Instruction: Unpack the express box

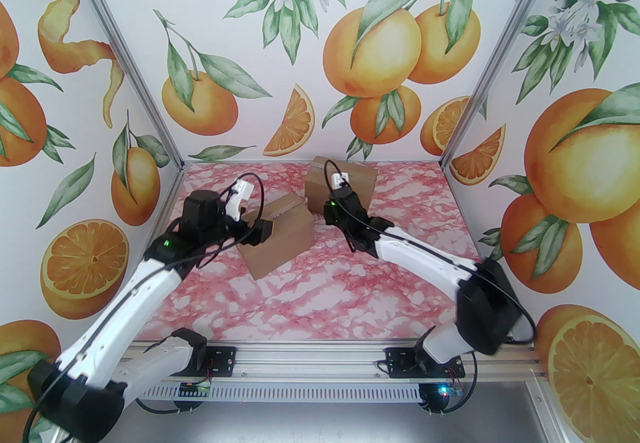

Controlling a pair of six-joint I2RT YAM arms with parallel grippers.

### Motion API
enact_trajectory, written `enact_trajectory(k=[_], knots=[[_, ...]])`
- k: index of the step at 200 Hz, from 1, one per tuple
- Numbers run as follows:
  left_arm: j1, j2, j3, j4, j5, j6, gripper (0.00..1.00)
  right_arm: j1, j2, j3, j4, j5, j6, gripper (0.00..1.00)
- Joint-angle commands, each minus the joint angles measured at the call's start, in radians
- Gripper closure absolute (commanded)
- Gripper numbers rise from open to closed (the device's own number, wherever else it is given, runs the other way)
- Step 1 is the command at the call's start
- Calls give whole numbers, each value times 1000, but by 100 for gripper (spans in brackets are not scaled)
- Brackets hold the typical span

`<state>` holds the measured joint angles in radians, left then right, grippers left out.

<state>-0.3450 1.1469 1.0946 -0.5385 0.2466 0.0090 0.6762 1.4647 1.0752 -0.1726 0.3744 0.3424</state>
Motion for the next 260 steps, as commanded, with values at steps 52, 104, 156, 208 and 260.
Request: enact_trajectory(k=[52, 104, 156, 208, 260], knots=[[138, 229, 116, -79, 148, 68, 4, 222, -77, -122, -157, 92, 69, 100], [155, 190, -16, -47, 220, 20, 6, 246, 66, -40, -22, 2, 76, 100], [153, 38, -183, -31, 228, -91, 7, 207, 348, 318, -103, -15, -24, 100], [99, -146, -310, -1, 246, -267, 9, 180, 510, 528, -30, -99, -149, 100], [4, -134, -282, 28, 215, -321, 9, 79, 531, 531, 84, -251, -126, 100]])
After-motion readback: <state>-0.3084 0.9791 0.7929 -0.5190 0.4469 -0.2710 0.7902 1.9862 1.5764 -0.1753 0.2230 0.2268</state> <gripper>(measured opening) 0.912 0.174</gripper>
